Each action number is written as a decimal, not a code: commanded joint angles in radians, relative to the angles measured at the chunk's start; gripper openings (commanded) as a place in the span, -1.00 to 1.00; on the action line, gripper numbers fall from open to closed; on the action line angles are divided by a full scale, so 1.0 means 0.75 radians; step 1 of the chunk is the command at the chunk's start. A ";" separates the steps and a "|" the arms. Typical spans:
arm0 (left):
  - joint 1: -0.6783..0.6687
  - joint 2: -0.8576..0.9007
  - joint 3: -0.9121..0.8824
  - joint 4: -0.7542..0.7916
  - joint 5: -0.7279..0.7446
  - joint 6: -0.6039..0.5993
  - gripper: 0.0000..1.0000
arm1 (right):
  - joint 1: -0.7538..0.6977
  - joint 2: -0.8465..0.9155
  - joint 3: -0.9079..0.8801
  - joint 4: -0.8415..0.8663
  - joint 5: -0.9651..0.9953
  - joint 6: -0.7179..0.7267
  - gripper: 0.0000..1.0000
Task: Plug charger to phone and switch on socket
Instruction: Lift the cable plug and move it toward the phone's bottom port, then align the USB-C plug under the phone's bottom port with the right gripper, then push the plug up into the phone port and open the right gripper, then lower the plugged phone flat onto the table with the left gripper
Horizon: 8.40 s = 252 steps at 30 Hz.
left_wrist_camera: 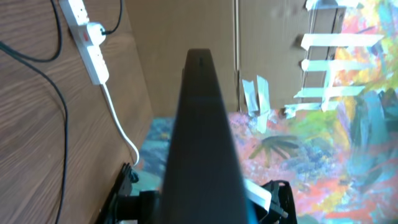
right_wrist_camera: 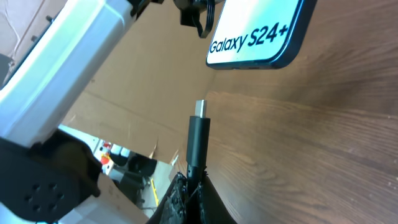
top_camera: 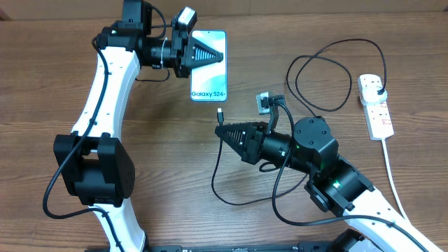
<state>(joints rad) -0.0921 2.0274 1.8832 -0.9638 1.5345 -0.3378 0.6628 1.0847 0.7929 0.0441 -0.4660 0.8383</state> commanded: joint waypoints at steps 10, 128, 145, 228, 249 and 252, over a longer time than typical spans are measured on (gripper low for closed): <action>-0.006 -0.042 0.006 0.517 -0.014 -0.635 -0.91 | 0.008 0.144 0.000 0.145 0.065 0.062 -0.92; -0.124 -0.042 0.006 0.742 -0.060 -0.676 -0.91 | -0.183 0.200 0.001 0.329 -0.067 0.134 -0.93; -0.166 -0.042 0.006 0.742 -0.060 -0.650 -0.92 | -0.209 0.200 0.001 0.329 -0.059 0.134 -0.93; -0.120 0.034 0.002 -0.181 -1.179 0.245 -0.91 | -0.296 0.220 0.000 -0.250 -0.119 -0.085 0.64; -0.120 0.414 0.002 -0.184 -1.253 0.088 -0.92 | -0.296 0.248 -0.002 -0.556 0.203 -0.153 1.00; -0.120 0.438 0.002 -0.175 -1.253 0.085 -0.92 | -0.296 0.270 -0.002 -0.561 0.202 -0.153 1.00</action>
<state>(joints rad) -0.1825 2.3348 1.8759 -1.0992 0.5907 -0.2459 0.4450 1.2655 0.7925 -0.3763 -0.3340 0.7326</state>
